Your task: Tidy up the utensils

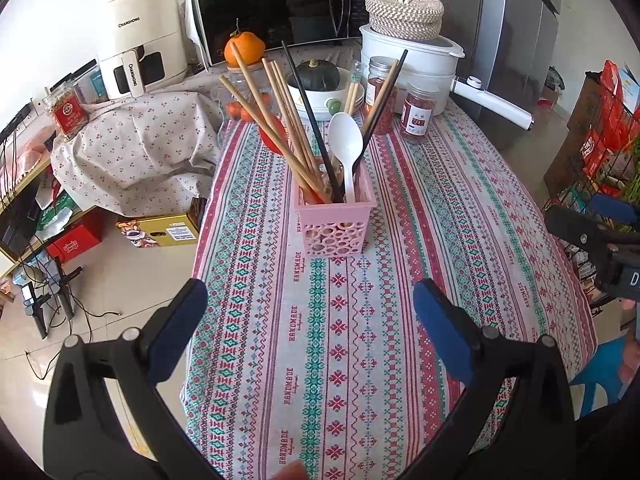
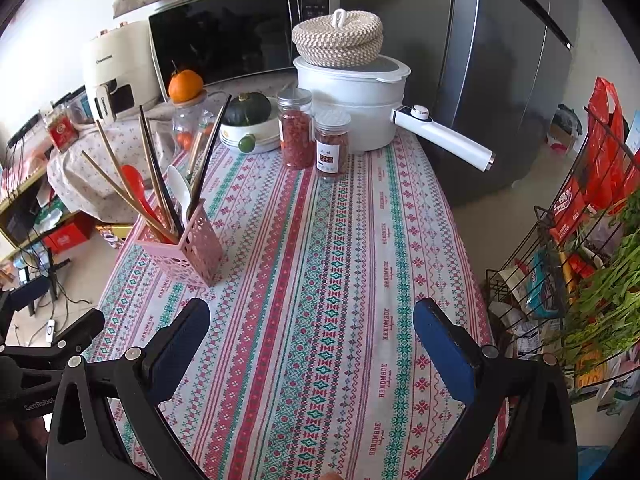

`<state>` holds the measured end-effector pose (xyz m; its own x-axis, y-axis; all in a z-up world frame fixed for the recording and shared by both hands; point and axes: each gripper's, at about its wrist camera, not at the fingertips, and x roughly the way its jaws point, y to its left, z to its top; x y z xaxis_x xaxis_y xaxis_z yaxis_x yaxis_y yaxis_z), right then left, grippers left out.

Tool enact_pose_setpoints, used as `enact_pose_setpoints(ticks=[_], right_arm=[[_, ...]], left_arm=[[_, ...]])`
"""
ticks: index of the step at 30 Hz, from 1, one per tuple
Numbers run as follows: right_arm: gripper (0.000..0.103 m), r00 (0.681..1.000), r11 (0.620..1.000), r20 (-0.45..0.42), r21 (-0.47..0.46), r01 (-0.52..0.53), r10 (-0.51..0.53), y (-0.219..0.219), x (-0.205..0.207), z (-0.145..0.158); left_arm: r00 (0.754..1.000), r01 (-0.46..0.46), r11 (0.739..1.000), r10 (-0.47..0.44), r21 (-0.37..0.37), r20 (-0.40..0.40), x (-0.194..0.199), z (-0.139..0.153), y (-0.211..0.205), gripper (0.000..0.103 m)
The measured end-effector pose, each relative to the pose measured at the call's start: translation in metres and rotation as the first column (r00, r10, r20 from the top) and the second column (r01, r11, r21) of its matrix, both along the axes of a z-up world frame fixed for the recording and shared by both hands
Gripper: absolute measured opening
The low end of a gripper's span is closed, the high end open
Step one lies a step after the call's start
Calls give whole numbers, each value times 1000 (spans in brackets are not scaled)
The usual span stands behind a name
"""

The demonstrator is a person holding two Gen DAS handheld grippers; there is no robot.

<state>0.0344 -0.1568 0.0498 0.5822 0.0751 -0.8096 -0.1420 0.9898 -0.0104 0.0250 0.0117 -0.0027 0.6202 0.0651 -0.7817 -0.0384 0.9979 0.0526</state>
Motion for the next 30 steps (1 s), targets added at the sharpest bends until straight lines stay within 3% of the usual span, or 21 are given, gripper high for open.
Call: enact_pose_setpoints(ticks=[30], right_arm=[[103, 1000, 1000, -4, 19, 13, -12, -5, -1, 2]], left_arm=[[1000, 12, 1000, -12, 4, 8, 1, 2, -4, 102]])
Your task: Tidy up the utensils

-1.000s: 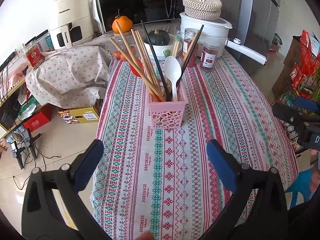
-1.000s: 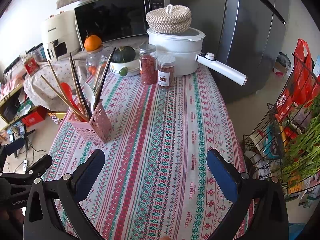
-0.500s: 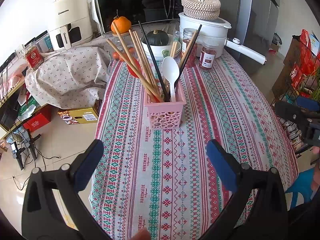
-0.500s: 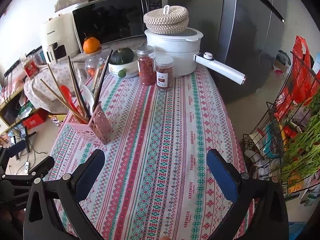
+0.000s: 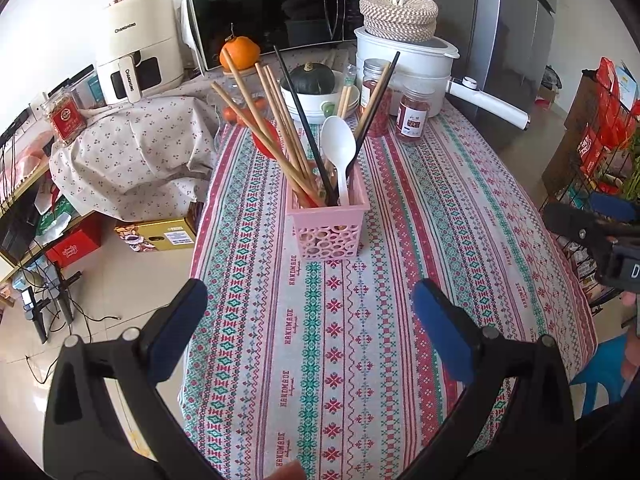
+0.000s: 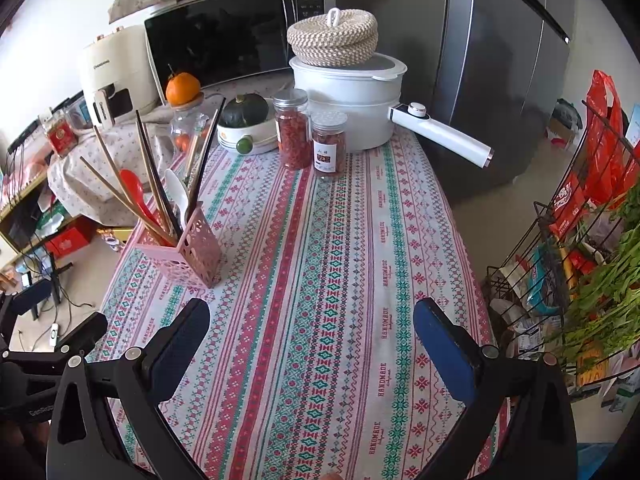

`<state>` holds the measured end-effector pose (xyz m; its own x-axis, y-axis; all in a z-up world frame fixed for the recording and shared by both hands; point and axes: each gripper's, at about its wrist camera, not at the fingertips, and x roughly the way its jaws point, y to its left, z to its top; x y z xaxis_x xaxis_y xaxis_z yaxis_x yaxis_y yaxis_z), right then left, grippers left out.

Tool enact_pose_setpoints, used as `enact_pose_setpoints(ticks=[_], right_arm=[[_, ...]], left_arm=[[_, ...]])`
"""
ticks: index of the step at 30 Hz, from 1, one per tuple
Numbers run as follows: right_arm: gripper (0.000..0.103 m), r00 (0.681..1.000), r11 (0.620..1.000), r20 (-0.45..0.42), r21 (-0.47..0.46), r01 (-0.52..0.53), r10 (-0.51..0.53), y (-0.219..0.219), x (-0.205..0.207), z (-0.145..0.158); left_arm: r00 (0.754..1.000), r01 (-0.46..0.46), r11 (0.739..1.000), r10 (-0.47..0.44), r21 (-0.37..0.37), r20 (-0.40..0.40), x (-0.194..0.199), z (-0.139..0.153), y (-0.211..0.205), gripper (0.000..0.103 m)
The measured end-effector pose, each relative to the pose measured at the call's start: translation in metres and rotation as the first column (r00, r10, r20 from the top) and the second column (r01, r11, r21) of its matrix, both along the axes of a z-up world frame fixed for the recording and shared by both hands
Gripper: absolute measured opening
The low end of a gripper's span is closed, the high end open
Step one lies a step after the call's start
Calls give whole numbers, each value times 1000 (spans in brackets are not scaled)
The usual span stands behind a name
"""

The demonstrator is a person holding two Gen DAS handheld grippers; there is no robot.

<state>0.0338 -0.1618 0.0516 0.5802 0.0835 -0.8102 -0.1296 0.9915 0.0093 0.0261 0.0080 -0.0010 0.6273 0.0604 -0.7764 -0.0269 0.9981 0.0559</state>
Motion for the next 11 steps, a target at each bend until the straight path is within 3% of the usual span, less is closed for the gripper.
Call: enact_pose_setpoints(ticks=[11], right_arm=[[103, 1000, 1000, -7, 2, 0, 0, 0, 0, -3]], left_arm=[[1000, 9, 1000, -10, -18, -6, 1, -2, -3, 102]])
